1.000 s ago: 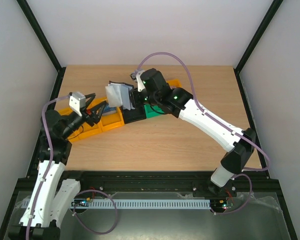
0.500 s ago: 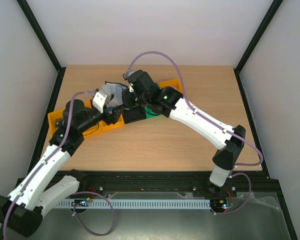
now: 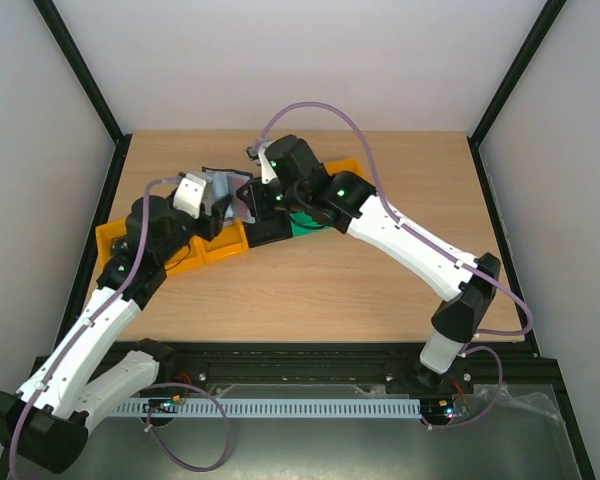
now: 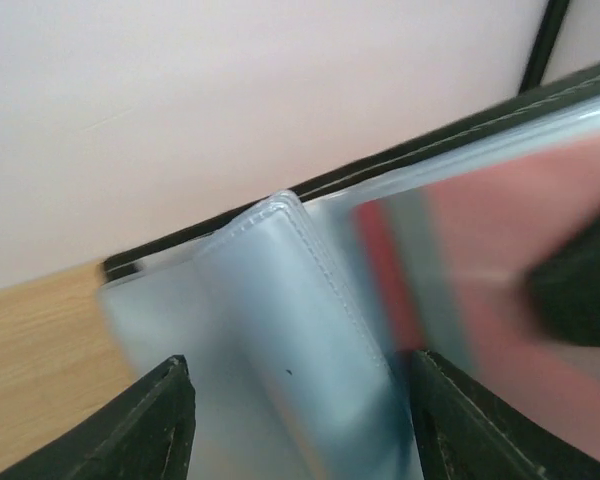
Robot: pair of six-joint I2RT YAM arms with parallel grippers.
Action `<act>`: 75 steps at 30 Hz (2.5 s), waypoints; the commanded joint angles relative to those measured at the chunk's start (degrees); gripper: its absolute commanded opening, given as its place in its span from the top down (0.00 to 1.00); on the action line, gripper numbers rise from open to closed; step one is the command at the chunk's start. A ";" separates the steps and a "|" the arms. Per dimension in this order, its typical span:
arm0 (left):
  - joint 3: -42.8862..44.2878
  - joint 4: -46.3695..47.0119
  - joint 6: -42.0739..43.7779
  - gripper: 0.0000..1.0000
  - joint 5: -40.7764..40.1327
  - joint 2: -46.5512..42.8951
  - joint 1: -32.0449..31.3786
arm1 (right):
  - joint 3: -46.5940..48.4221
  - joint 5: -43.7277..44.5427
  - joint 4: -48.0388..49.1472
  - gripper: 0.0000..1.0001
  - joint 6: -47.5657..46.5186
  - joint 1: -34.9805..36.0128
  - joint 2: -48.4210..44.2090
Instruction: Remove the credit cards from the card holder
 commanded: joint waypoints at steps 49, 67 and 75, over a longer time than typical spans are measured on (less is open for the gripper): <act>-5.21 16.49 -19.09 0.98 52.32 -12.63 9.60 | -27.63 -34.42 19.31 0.58 -21.57 -9.22 -29.99; -5.22 16.34 -17.85 0.98 52.76 -12.82 9.63 | -28.68 -26.74 19.31 0.65 -24.35 -9.38 -30.77; -5.24 16.12 -17.49 0.98 53.15 -12.87 9.58 | -28.91 -25.64 20.21 0.55 -23.58 -9.40 -30.66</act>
